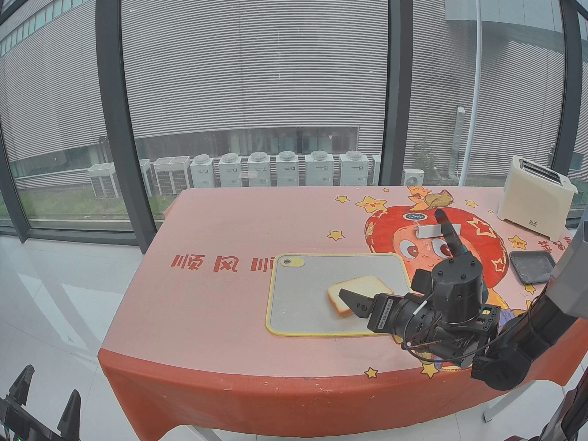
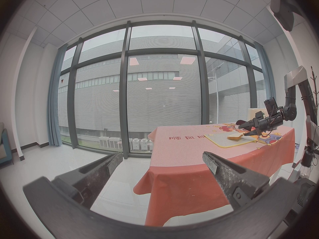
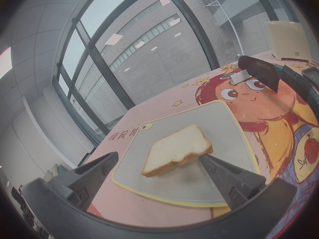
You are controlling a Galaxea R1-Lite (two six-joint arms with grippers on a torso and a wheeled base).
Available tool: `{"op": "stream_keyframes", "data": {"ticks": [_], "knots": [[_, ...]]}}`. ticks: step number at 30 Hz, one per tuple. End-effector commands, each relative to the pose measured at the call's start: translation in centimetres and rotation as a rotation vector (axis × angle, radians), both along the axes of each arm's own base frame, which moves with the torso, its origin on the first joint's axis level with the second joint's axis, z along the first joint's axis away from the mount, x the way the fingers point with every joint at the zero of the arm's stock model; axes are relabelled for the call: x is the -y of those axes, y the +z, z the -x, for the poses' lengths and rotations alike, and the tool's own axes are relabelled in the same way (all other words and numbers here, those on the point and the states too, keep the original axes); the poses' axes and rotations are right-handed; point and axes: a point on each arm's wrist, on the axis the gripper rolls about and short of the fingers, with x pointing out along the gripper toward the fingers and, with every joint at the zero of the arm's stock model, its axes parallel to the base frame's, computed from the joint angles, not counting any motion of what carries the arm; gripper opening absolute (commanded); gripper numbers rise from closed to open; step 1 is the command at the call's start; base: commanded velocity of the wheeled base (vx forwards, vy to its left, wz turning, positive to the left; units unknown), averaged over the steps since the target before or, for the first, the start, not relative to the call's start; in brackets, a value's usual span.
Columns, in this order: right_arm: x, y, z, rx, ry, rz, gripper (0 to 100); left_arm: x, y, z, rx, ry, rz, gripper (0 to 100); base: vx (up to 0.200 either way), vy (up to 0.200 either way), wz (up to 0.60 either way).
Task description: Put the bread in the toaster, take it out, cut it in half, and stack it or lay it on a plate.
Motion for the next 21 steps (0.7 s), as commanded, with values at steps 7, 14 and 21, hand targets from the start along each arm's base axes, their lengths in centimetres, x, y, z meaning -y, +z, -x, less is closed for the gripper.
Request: {"op": "stream_keyframes", "data": {"ticks": [7,14,21], "knots": [[0.4,-0.3,-1.7,0.009,-0.051,-0.004,100,0.0,-0.5,-0.1,-0.020,0.000,0.000,100,0.000,0.000,0.00],[0.3,0.1,-1.4,0.017,-0.041,-0.008,100,0.0,-0.5,-0.1,-0.019,0.000,0.000,100,0.000,0.000,0.00],[0.5,2.4,-0.5,0.099,-0.010,-0.004,100,0.0,-0.5,-0.1,-0.020,0.002,0.000,100,0.000,0.000,0.00]]}}
